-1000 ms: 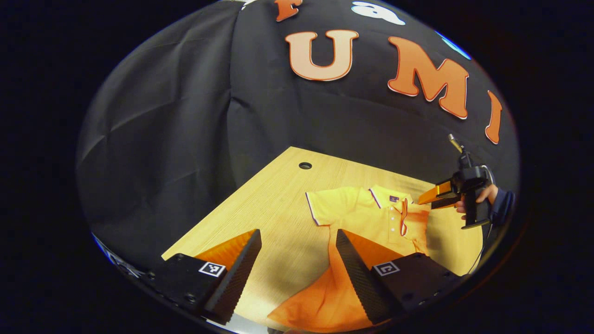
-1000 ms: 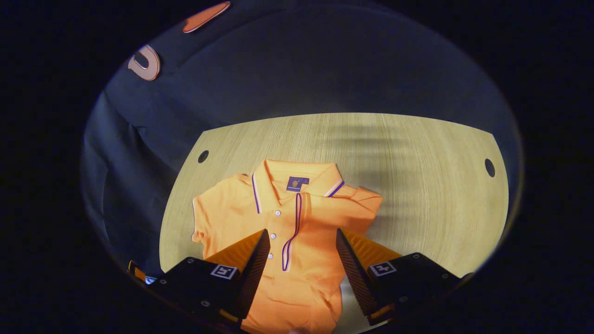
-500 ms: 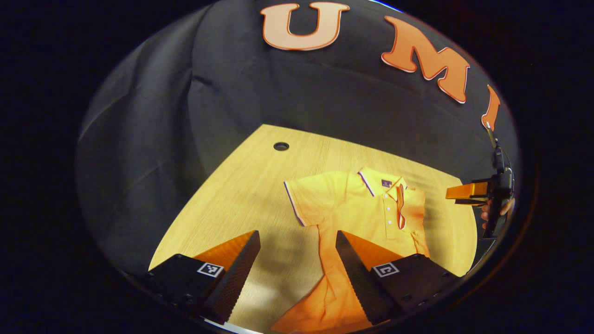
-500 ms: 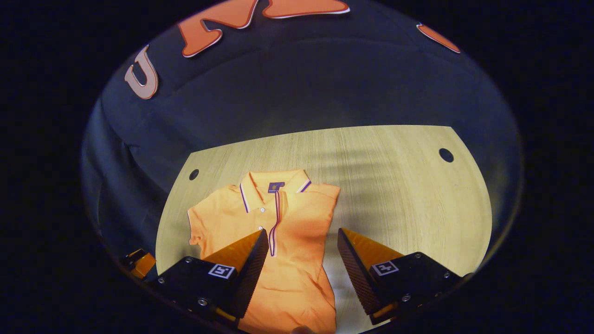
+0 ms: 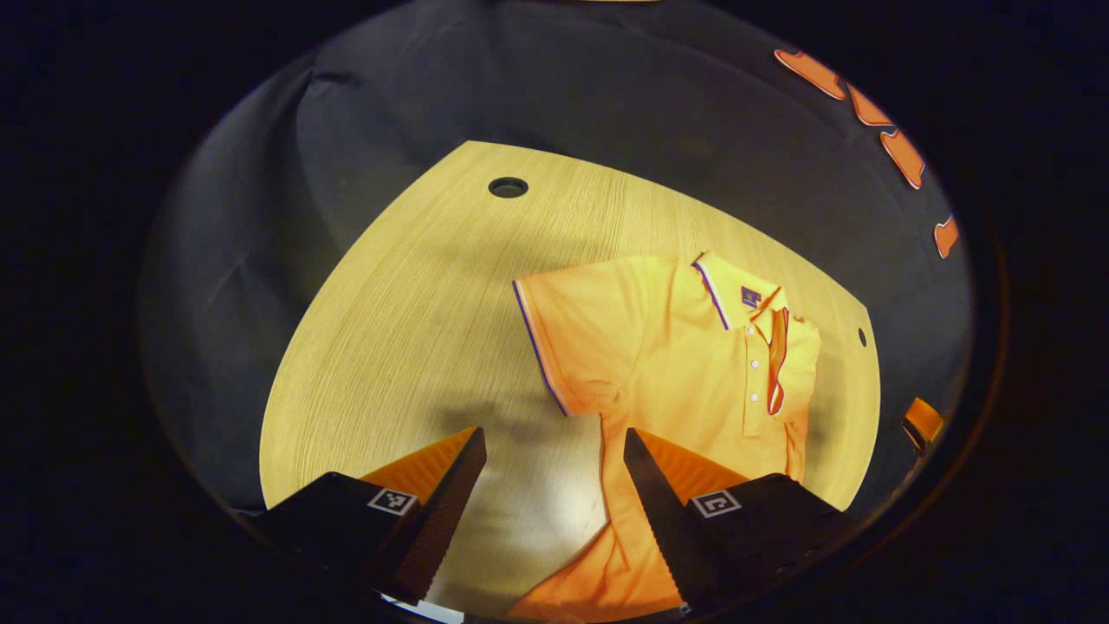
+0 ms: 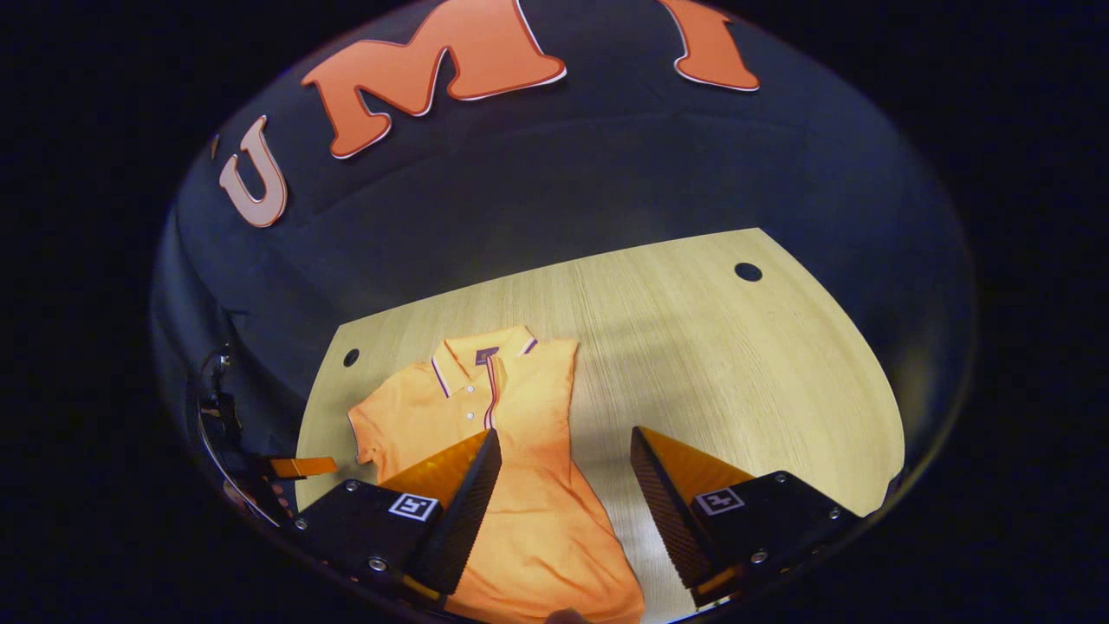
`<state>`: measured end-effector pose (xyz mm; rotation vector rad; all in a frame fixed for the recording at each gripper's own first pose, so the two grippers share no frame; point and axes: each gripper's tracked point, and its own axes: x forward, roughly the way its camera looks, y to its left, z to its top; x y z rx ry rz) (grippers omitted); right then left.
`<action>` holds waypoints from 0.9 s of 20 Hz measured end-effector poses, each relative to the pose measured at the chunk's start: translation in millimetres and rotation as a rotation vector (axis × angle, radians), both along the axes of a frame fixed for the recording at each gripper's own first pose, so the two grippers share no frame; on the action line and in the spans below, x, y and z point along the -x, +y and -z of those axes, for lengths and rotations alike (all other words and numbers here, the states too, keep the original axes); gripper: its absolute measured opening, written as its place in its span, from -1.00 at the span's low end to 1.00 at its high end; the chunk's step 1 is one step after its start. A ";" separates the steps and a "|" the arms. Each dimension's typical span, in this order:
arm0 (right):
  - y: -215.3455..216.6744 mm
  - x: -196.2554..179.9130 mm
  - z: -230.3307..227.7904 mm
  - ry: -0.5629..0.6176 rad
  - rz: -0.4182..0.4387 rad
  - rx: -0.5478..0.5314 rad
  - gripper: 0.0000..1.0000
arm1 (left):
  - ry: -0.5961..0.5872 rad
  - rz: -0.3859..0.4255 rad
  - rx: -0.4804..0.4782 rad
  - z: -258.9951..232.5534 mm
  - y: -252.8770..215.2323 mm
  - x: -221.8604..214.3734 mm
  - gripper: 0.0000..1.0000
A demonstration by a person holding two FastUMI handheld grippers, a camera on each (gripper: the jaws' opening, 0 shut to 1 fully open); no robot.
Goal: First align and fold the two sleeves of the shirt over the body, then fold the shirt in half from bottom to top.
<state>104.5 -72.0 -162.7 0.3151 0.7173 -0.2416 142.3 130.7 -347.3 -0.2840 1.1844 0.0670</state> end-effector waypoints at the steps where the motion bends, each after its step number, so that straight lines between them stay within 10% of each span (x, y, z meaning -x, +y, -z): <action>1: -0.1 10.5 -0.6 -0.003 0.018 0.013 0.84 | 0.011 0.012 0.007 5.9 -0.5 -7.0 0.97; 18: -9.0 127.9 -15.1 -0.029 0.180 0.054 0.91 | 0.217 0.016 -0.064 72.9 12.9 -87.9 0.90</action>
